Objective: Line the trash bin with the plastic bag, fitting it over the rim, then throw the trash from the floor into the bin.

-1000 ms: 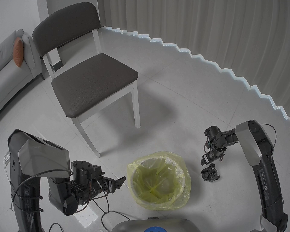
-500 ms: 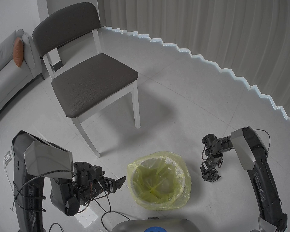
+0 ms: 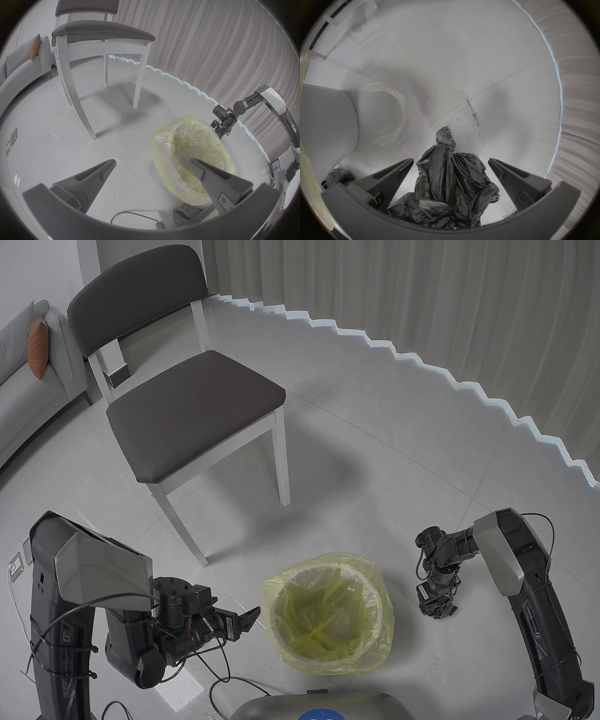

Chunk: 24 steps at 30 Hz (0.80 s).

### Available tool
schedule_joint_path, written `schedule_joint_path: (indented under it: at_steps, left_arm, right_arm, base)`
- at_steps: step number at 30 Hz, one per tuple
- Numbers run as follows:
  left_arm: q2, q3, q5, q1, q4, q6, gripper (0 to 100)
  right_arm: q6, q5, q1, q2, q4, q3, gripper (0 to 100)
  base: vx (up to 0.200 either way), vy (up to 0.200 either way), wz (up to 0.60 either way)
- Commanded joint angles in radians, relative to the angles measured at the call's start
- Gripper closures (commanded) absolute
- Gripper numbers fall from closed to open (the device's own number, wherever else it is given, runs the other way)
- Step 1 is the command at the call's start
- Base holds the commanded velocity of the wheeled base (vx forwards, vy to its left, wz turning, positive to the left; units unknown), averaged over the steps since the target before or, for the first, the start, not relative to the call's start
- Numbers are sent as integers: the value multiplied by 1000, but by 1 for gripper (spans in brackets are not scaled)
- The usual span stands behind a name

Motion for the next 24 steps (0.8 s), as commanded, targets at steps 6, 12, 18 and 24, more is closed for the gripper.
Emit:
schedule_joint_path:
  at_steps: [6,12,18,24]
  left_arm:
    - [5,12,0,1,-22,0,0]
    - [21,12,0,8,-61,-3,0]
    - [19,18,-2,9,-67,-3,0]
    - [13,33,0,8,-67,-5,0]
  right_arm:
    - [13,0,2,-5,1,0,100]
    - [28,0,2,-11,14,0,100]
    - [47,0,0,-32,35,0,100]
    - [48,2,2,-89,31,0,100]
  base:
    - [0,0,0]
    - [0,0,0]
    - [0,0,0]
    - [0,0,0]
